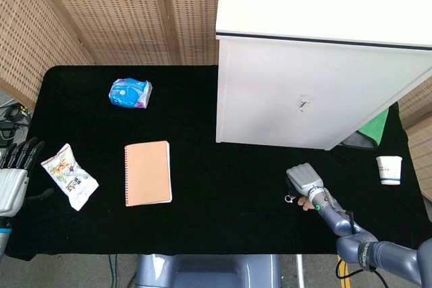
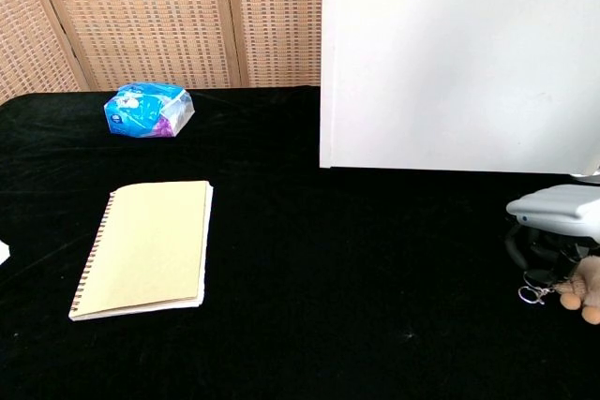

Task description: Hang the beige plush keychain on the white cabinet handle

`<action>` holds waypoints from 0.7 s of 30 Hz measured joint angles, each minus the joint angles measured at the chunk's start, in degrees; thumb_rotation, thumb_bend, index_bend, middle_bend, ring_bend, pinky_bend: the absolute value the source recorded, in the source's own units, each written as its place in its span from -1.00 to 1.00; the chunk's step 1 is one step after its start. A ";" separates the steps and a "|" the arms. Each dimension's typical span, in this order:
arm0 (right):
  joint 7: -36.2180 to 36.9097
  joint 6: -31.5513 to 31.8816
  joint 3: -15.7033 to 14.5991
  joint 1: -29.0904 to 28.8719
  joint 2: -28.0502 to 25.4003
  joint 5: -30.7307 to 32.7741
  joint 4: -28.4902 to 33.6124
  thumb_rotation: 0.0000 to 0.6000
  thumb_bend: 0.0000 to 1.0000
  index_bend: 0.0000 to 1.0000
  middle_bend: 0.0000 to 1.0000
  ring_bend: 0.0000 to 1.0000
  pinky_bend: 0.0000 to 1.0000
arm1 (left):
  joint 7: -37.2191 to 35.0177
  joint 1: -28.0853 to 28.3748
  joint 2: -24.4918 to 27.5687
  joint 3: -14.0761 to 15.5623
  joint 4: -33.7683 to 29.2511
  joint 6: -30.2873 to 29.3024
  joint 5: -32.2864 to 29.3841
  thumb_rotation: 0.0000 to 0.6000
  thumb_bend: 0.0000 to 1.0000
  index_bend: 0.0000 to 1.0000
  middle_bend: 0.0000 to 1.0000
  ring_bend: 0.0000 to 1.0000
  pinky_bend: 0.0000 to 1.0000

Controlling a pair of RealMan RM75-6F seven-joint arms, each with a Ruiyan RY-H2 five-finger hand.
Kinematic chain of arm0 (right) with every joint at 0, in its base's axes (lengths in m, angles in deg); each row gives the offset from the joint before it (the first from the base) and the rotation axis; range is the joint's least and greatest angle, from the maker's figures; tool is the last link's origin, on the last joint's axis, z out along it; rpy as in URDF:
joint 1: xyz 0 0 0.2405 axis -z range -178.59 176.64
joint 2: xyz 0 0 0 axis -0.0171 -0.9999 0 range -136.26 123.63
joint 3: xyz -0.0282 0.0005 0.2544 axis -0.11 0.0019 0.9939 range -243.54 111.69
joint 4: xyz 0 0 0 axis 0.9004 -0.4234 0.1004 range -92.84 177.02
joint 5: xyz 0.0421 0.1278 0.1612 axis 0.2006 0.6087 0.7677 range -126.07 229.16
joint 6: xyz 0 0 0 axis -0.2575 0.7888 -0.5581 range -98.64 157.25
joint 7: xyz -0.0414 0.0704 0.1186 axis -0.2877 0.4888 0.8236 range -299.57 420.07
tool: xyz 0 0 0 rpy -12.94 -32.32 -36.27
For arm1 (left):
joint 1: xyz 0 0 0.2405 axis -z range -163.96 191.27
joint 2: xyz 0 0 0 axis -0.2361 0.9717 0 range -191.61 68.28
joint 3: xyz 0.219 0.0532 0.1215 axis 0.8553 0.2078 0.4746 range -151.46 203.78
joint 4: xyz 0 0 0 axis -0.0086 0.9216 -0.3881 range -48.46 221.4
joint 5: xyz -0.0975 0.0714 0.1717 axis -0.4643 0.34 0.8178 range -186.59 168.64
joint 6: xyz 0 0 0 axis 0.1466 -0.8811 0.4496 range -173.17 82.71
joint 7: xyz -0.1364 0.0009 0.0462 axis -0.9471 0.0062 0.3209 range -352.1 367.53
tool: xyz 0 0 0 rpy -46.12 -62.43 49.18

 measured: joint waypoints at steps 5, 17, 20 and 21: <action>0.50 0.16 0.02 0.12 0.03 -0.34 0.12 1.00 0.16 0.22 0.76 0.66 1.00 | -0.11 -0.01 0.06 0.01 -0.06 -0.04 0.01 1.00 -1.00 -1.00 -1.00 -1.00 -1.00; 7.56 5.31 1.00 1.84 -3.12 -6.58 5.79 1.00 0.19 0.27 0.76 0.67 1.00 | -0.45 0.01 0.29 0.33 -0.39 -0.12 0.64 1.00 -1.00 -1.00 -1.00 -1.00 -1.00; 11.17 8.43 1.32 2.63 -4.62 -10.16 8.16 1.00 0.20 0.28 0.76 0.67 1.00 | -0.71 -0.02 0.45 0.39 -0.55 -0.30 0.88 1.00 -1.00 -1.00 -1.00 -1.00 -1.00; 12.21 9.65 1.42 2.90 -5.06 -11.36 8.80 1.00 0.20 0.28 0.76 0.67 1.00 | -0.81 -0.03 0.50 0.41 -0.60 -0.38 0.98 1.00 -1.00 -1.00 -1.00 -1.00 -1.00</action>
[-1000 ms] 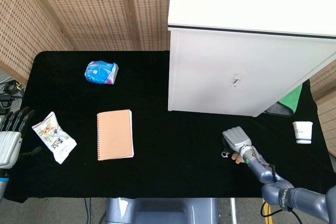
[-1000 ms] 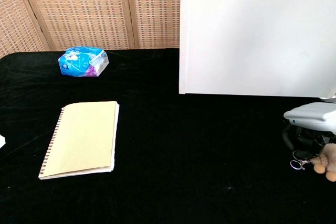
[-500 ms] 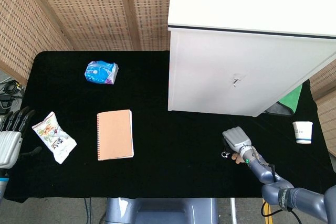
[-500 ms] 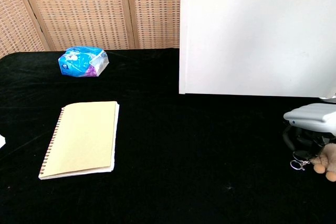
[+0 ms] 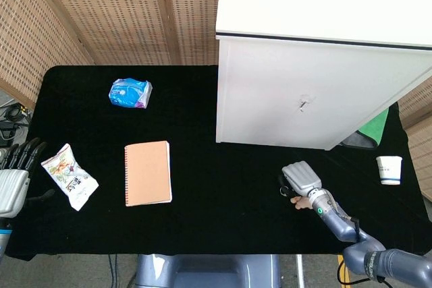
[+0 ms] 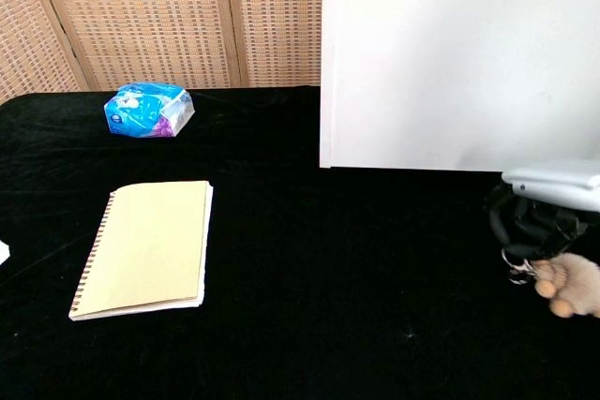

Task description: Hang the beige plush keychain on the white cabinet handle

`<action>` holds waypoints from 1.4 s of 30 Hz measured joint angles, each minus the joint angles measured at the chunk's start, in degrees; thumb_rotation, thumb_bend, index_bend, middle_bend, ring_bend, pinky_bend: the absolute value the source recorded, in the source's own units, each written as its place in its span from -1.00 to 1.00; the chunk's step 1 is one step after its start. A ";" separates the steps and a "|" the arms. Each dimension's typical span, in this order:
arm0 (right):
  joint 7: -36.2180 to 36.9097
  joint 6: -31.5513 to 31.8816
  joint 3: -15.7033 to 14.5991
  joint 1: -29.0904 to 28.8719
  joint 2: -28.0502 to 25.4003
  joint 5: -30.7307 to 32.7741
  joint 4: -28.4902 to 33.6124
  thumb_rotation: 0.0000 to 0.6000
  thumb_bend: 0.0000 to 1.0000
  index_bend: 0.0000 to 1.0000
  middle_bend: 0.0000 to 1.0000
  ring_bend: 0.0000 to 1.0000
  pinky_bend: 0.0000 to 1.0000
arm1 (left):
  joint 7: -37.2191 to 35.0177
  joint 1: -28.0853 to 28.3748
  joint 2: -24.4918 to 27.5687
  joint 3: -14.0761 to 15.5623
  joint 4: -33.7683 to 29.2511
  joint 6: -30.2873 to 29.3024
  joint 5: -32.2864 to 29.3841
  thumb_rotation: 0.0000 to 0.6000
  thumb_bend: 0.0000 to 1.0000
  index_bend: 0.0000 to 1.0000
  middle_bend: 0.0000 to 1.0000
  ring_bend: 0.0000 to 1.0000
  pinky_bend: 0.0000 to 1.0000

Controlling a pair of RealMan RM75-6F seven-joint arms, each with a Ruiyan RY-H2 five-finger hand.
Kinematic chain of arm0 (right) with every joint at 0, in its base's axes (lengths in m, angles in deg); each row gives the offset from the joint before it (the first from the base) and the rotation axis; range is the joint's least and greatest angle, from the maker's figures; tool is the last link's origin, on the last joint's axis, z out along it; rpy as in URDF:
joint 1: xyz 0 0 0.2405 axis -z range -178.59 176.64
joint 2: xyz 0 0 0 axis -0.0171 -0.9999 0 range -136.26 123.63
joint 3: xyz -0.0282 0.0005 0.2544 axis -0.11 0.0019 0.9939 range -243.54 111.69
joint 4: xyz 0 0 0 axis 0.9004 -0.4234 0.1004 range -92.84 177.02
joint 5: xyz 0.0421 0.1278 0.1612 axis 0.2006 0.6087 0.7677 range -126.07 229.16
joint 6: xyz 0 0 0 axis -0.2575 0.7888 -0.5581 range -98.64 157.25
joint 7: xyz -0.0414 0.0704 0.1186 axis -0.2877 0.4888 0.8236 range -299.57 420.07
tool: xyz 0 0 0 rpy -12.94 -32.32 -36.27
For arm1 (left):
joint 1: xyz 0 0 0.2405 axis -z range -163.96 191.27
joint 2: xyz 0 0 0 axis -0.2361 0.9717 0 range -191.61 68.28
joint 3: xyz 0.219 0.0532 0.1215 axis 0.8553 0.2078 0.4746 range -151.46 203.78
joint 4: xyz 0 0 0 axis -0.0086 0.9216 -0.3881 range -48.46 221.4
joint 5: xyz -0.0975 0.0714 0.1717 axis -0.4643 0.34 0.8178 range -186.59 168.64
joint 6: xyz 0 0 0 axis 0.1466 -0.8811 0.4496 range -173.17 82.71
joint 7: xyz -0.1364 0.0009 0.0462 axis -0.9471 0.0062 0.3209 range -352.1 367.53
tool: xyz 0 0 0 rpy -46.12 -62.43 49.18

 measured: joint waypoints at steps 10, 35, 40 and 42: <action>9.21 14.28 2.09 3.05 -5.61 -10.03 6.82 1.00 0.20 0.32 0.76 0.67 1.00 | -0.30 0.08 -0.08 0.30 0.31 0.00 0.59 1.00 -1.00 -1.00 -1.00 -1.00 -1.00; 8.12 34.02 15.16 4.86 -9.19 -13.40 13.08 1.00 0.23 0.38 0.77 0.67 1.00 | -1.02 0.31 0.05 0.29 0.41 0.47 0.26 1.00 -1.00 -1.00 -1.00 -1.00 -1.00; 5.30 34.48 16.69 4.56 -9.19 -11.95 12.87 1.00 0.23 0.41 0.77 0.67 1.00 | -1.02 0.34 0.08 0.33 0.38 0.51 0.30 1.00 -1.00 -1.00 -1.00 -1.00 -1.00; 3.63 34.58 17.14 4.33 -8.90 -11.42 12.29 1.00 0.23 0.41 0.77 0.67 1.00 | -0.97 0.34 0.09 0.33 0.35 0.51 0.30 1.00 -1.00 -1.00 -1.00 -1.00 -1.00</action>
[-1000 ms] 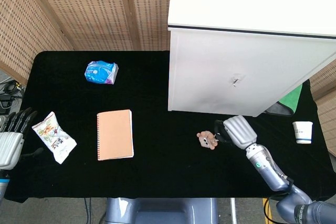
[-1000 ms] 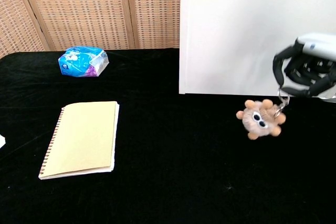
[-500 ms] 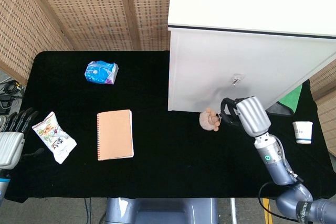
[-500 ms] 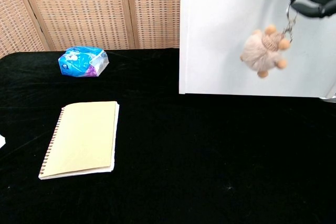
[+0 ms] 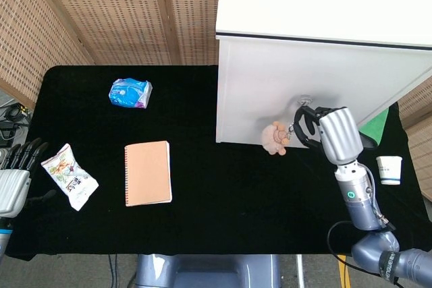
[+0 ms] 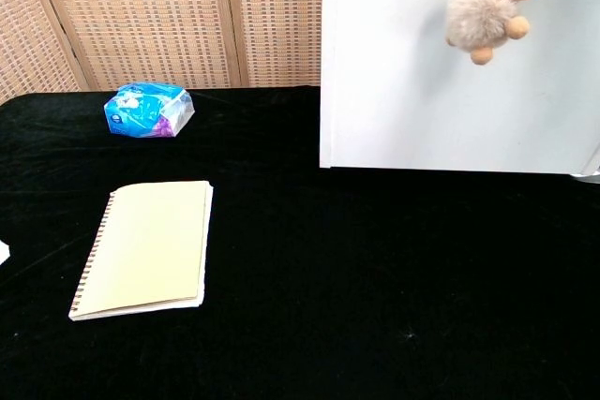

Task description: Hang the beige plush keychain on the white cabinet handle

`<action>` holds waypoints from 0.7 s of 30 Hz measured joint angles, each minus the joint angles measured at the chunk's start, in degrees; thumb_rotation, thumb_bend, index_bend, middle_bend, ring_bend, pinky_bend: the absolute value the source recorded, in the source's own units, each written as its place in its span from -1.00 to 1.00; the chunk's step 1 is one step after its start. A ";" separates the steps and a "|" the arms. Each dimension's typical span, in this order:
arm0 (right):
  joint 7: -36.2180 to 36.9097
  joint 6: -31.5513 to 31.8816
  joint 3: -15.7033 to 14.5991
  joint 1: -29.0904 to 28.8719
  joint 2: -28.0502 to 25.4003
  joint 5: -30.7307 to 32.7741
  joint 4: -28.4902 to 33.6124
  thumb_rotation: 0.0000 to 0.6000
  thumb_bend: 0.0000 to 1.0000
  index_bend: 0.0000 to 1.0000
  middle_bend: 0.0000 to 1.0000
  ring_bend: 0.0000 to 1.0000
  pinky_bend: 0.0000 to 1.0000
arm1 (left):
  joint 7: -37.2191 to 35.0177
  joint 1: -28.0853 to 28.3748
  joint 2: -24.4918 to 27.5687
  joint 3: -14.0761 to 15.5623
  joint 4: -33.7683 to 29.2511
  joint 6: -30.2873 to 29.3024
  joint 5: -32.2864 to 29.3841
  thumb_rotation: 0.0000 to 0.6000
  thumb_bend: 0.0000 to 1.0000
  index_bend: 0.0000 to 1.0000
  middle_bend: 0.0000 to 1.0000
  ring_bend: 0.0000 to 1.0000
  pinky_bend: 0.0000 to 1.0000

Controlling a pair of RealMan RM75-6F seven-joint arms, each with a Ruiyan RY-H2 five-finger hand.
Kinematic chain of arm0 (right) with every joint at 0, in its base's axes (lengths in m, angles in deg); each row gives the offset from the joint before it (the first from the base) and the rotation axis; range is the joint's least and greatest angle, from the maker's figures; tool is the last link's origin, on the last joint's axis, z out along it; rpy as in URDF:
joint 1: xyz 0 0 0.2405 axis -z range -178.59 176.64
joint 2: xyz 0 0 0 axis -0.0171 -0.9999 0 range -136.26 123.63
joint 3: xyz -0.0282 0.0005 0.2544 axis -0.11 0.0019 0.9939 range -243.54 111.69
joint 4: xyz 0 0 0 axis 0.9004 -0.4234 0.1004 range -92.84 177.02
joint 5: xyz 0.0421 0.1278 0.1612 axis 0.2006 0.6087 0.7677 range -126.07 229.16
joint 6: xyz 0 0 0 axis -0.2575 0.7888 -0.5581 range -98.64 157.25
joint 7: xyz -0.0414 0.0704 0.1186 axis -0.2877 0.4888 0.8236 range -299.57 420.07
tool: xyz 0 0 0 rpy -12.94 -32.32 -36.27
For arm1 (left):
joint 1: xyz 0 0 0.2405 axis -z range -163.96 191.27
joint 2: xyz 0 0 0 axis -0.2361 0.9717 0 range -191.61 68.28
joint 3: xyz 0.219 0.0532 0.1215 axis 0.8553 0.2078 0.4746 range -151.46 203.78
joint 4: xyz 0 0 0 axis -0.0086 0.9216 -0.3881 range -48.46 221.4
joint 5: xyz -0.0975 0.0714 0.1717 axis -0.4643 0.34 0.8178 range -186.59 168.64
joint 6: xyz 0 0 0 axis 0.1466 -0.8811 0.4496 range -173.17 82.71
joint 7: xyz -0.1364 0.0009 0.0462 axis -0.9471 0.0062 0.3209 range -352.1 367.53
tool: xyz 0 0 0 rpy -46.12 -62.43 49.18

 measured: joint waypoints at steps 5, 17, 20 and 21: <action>-5.17 2.09 0.98 -0.57 1.96 0.01 -4.02 1.00 0.24 0.42 0.77 0.67 1.00 | -0.11 -0.01 0.06 -0.06 -0.03 -0.01 -0.13 1.00 -1.00 -1.00 -1.00 -1.00 -1.00; -11.95 6.72 0.79 -1.32 6.68 -2.47 -12.48 1.00 0.25 0.43 0.78 0.68 1.00 | 0.08 0.08 -0.02 -0.08 0.01 0.17 -0.30 1.00 -1.00 -1.00 -1.00 -1.00 -1.00; -12.71 6.89 0.55 -1.62 7.12 -2.99 -13.16 1.00 0.25 0.43 0.78 0.68 1.00 | 0.07 0.10 -0.03 -0.10 0.02 0.24 -0.36 1.00 -1.00 -1.00 -1.00 -1.00 -1.00; -12.89 6.91 0.54 -1.71 7.25 -3.00 -13.19 1.00 0.25 0.43 0.78 0.68 1.00 | 0.07 0.12 -0.03 -0.10 0.03 0.30 -0.38 1.00 -1.00 -1.00 -1.00 -1.00 -1.00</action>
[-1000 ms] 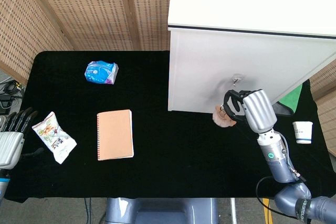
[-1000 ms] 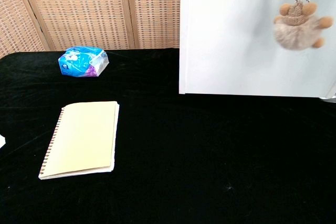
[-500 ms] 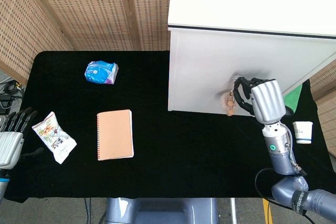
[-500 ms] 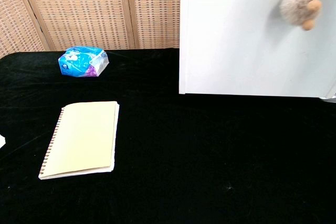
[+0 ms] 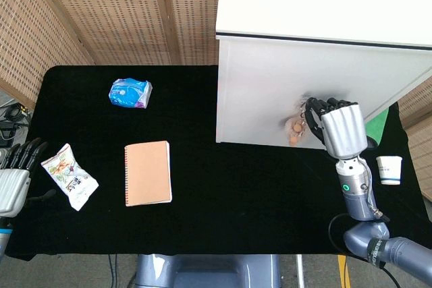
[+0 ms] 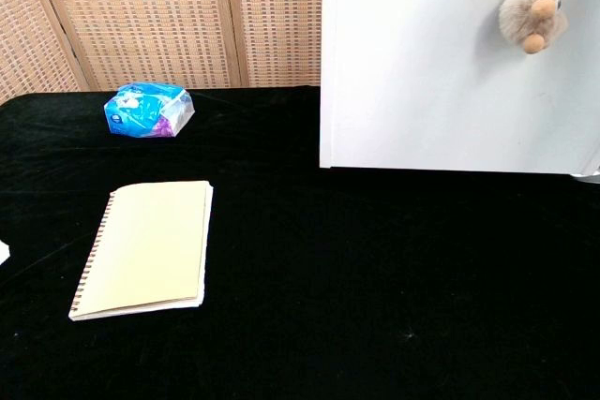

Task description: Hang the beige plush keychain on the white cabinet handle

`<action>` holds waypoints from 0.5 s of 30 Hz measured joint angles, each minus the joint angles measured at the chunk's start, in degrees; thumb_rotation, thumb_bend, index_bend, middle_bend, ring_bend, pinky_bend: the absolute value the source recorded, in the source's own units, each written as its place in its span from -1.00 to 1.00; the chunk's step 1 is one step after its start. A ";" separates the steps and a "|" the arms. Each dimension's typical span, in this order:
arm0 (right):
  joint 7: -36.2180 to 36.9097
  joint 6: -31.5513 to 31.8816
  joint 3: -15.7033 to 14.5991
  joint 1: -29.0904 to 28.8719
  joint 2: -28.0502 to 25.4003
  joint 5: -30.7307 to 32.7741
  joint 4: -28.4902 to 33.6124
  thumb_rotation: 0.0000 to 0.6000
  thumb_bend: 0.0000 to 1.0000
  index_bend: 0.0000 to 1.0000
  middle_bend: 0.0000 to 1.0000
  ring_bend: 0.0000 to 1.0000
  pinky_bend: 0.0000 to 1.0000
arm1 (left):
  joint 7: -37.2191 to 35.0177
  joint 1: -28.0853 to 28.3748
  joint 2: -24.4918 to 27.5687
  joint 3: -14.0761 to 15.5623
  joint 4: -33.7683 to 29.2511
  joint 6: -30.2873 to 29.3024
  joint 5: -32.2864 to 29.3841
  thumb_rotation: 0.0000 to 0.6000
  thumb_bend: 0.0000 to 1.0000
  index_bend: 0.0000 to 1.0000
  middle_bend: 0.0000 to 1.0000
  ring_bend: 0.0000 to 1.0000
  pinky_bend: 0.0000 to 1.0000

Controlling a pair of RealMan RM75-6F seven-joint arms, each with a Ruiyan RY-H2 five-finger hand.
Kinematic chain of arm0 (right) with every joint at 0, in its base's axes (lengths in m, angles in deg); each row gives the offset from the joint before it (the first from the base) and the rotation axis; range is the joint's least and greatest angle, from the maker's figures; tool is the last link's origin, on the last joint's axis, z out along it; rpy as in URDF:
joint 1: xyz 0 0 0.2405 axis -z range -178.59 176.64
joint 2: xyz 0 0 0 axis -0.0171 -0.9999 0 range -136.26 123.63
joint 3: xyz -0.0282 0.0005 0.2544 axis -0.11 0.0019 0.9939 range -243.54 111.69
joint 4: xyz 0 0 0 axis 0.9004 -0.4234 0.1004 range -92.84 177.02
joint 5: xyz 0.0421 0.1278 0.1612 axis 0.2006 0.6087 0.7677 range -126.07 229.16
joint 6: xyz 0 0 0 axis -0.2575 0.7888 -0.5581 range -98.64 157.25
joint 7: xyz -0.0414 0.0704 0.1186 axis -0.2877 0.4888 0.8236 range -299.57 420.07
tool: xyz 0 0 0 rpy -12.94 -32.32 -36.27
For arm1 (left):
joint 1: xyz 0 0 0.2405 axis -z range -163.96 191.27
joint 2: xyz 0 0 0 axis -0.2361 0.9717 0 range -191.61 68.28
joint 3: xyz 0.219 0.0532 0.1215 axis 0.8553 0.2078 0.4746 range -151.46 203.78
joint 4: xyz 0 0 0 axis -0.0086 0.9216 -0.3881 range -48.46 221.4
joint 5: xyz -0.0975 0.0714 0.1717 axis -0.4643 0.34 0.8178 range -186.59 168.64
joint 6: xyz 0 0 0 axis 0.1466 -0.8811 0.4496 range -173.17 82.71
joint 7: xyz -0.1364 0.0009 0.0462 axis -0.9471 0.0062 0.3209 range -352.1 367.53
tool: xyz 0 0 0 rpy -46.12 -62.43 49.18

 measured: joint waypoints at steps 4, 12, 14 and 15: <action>-0.71 0.12 -0.01 -0.34 0.20 -0.33 -0.09 1.00 0.25 0.43 0.78 0.68 1.00 | 0.04 0.09 0.00 -0.04 0.00 0.19 -0.15 1.00 -1.00 -1.00 -1.00 -1.00 -1.00; -2.91 -0.94 -0.20 -0.96 0.54 0.03 -0.98 1.00 0.25 0.43 0.78 0.68 1.00 | -0.28 0.08 0.14 -0.11 -0.01 0.11 -0.19 1.00 -1.00 -1.00 -1.00 -1.00 -1.00; -2.95 -1.04 -0.24 -1.02 0.63 0.17 -1.06 1.00 0.25 0.43 0.78 0.68 1.00 | -0.34 0.08 0.17 -0.14 -0.01 0.11 -0.23 1.00 -1.00 -1.00 -1.00 -1.00 -1.00; -2.96 -1.07 -0.25 -1.04 0.65 0.23 -1.09 1.00 0.25 0.43 0.78 0.68 1.00 | -0.36 0.09 0.19 -0.14 -0.01 0.13 -0.24 1.00 -1.00 -1.00 -1.00 -1.00 -1.00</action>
